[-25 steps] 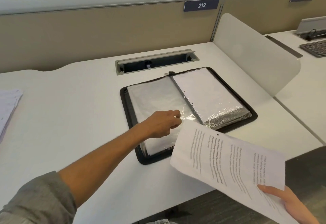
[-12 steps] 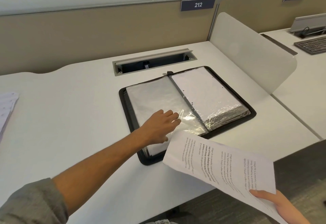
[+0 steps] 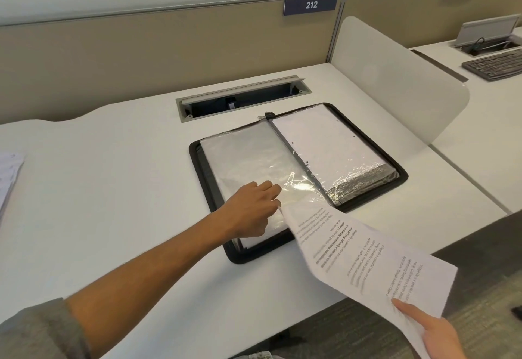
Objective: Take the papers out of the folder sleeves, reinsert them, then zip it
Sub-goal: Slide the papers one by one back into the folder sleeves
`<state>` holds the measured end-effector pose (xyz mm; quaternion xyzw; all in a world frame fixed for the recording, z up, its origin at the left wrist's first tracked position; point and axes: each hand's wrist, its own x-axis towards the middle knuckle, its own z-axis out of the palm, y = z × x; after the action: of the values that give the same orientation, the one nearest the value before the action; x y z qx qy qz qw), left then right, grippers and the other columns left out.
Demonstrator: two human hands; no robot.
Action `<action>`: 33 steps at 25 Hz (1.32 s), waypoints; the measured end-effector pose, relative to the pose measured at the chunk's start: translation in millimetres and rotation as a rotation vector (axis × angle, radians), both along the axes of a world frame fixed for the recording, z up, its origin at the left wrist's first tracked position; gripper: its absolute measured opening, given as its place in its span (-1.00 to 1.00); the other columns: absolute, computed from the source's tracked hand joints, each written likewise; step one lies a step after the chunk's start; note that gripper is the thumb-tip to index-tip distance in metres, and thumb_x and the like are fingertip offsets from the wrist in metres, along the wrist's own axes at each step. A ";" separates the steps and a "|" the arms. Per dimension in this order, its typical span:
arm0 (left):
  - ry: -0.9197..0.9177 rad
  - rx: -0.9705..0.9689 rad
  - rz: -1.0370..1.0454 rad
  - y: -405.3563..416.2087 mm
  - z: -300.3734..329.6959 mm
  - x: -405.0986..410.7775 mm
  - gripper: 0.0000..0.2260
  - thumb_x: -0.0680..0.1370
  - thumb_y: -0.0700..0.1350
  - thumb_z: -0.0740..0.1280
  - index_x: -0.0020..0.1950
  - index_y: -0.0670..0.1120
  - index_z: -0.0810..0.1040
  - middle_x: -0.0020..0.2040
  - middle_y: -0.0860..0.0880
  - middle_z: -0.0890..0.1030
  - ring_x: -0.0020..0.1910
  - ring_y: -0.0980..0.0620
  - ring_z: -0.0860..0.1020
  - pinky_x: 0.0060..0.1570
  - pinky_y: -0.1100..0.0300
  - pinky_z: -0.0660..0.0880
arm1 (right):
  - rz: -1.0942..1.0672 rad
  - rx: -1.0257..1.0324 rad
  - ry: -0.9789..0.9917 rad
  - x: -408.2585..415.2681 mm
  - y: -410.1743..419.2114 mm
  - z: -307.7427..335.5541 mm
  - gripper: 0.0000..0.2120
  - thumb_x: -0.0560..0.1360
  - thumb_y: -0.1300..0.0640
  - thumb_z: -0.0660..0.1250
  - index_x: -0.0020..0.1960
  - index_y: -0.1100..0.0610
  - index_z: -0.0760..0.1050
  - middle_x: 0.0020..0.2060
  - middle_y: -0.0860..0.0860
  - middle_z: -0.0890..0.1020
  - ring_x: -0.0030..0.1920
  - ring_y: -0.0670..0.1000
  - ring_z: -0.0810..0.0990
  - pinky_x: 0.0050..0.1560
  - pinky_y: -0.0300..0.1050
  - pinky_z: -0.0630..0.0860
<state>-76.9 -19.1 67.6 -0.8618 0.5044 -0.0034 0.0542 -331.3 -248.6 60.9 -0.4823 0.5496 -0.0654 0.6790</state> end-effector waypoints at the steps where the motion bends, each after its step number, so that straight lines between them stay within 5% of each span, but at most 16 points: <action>1: 0.012 -0.005 0.003 2.5 2.7 0.5 -0.69 0.41 -0.23 0.24 0.12 -0.13 0.59 0.07 -0.02 0.49 -0.01 0.00 0.43 -0.24 0.14 0.40 | -0.013 -0.006 0.006 2.9 11.5 9.8 -0.58 0.32 0.33 0.55 0.11 0.43 0.51 0.20 0.31 0.56 0.08 0.15 0.48 0.25 0.04 0.33; 3: 0.060 0.012 0.017 8.0 8.7 1.5 -0.79 0.45 -0.24 0.22 0.03 -0.14 0.57 -0.03 -0.03 0.48 -0.06 -0.02 0.45 -0.32 0.14 0.33 | -0.020 -0.002 0.036 3.6 22.0 10.5 -0.77 0.40 0.42 0.44 0.02 0.40 0.48 0.17 0.32 0.56 0.06 0.13 0.46 0.22 0.02 0.33; 9: 0.141 0.012 0.061 18.5 16.0 -1.3 -0.85 0.56 -0.18 0.15 -0.09 -0.17 0.49 -0.10 -0.03 0.46 -0.17 -0.02 0.48 -0.37 0.20 0.24 | -0.061 -0.034 0.099 8.1 35.2 4.8 -0.77 0.28 0.35 0.53 -0.21 0.34 0.48 0.10 0.30 0.56 0.02 0.17 0.46 0.19 0.05 0.34; 13: 0.104 -0.075 -0.025 23.7 13.3 -3.6 -0.78 0.58 -0.10 0.12 -0.15 -0.15 0.48 -0.19 -0.02 0.44 -0.26 0.00 0.44 -0.36 0.15 0.33 | -0.055 -0.023 0.041 12.2 32.8 7.3 -0.74 0.46 0.40 0.39 0.14 0.36 0.47 0.28 0.31 0.48 0.26 0.25 0.44 0.35 0.06 0.24; 15: 0.080 -0.093 -0.054 24.6 9.8 -3.5 -0.70 0.61 -0.05 0.08 -0.18 -0.15 0.49 -0.21 -0.02 0.44 -0.29 0.01 0.43 -0.36 0.16 0.30 | -0.070 -0.026 0.044 17.1 38.5 7.0 -0.74 0.48 0.39 0.37 0.16 0.34 0.45 0.34 0.32 0.45 0.36 0.28 0.38 0.39 0.07 0.21; 19: 0.021 0.013 -0.051 24.6 0.6 1.5 -0.90 0.53 -0.25 0.26 -0.17 -0.16 0.53 -0.17 -0.05 0.49 -0.24 -0.02 0.47 -0.41 0.13 0.33 | -0.187 0.010 0.056 12.2 50.9 -3.4 -0.75 0.45 0.38 0.41 0.05 0.41 0.42 0.30 0.35 0.47 0.10 0.21 0.41 0.25 -0.03 0.27; 22: -0.003 0.094 -0.037 24.6 -0.3 2.0 -0.91 0.42 -0.35 0.32 -0.16 -0.18 0.53 -0.16 -0.07 0.50 -0.24 -0.04 0.47 -0.43 0.12 0.32 | -0.166 -0.104 -0.128 22.4 75.5 1.2 -0.43 0.21 0.39 0.53 0.15 0.47 0.40 0.21 0.39 0.41 0.35 0.27 0.34 0.36 0.17 0.31; 23: -0.015 0.106 -0.042 23.5 -0.7 0.8 -0.92 0.44 -0.33 0.30 -0.13 -0.18 0.53 -0.14 -0.08 0.50 -0.22 -0.03 0.47 -0.40 0.12 0.34 | -0.207 -0.184 -0.196 26.5 80.7 0.6 -0.20 0.02 0.24 0.55 0.16 0.51 0.36 0.11 0.37 0.33 0.35 0.22 0.29 0.28 0.26 0.37; 24: -0.026 0.104 -0.051 22.1 -0.9 -1.5 -0.92 0.47 -0.31 0.27 -0.10 -0.18 0.53 -0.11 -0.08 0.50 -0.20 -0.03 0.46 -0.37 0.11 0.36 | -0.270 -0.252 -0.155 28.2 84.4 -8.7 -0.08 -0.01 0.03 0.54 0.17 0.54 0.34 0.05 0.38 0.25 0.25 0.18 0.30 -0.67 0.42 0.16; 25: -0.039 0.092 -0.064 20.8 -1.5 -4.2 -0.91 0.48 -0.30 0.25 -0.09 -0.19 0.53 -0.10 -0.09 0.50 -0.19 -0.03 0.45 -0.35 0.11 0.39 | -0.284 -0.250 -0.168 28.7 84.3 -12.1 0.12 -0.15 -0.26 0.55 0.14 0.50 0.39 0.02 0.40 0.30 0.06 0.15 0.38 0.03 -0.44 0.00; 26: -0.043 0.086 -0.078 19.4 -0.9 -7.2 -0.90 0.48 -0.29 0.24 -0.08 -0.19 0.53 -0.09 -0.09 0.51 -0.19 -0.03 0.45 -0.32 0.11 0.41 | -0.199 -0.209 -0.239 15.9 87.0 -6.8 0.07 -0.18 -0.17 0.68 0.13 0.43 0.44 0.10 0.39 0.41 0.04 0.12 0.41 0.30 -0.03 0.29; 27: -0.043 0.087 -0.089 19.3 -0.1 -10.3 -0.89 0.49 -0.28 0.22 -0.07 -0.19 0.53 -0.08 -0.10 0.50 -0.18 -0.03 0.44 -0.30 0.11 0.42 | -0.146 -0.078 -0.200 18.2 84.8 0.0 -0.27 0.14 0.04 0.68 0.14 0.36 0.46 0.17 0.32 0.46 0.08 0.13 0.41 0.34 -0.05 0.23; 29: -0.039 0.074 -0.108 20.7 0.1 -13.8 -0.88 0.51 -0.27 0.21 -0.04 -0.19 0.53 -0.07 -0.10 0.50 -0.16 -0.03 0.44 -0.28 0.12 0.40 | -0.169 0.003 -0.034 20.0 73.4 -2.2 -0.67 0.41 0.33 0.48 0.11 0.37 0.47 0.18 0.26 0.50 0.11 0.17 0.42 0.34 0.00 0.24; 33: -0.106 0.034 -0.203 25.3 3.0 -19.5 -0.92 0.34 -0.23 0.42 -0.27 -0.12 0.53 -0.27 -0.03 0.50 -0.35 0.02 0.43 -0.48 0.19 0.34 | -0.060 0.012 0.018 34.5 76.6 0.1 -0.68 0.43 0.37 0.45 0.13 0.41 0.48 0.13 0.30 0.55 0.07 0.20 0.49 0.23 0.08 0.36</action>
<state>-96.4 6.2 70.6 -0.8037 0.5856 -0.0457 0.0949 -296.9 -172.0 61.0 -0.4619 0.5703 -0.0783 0.6747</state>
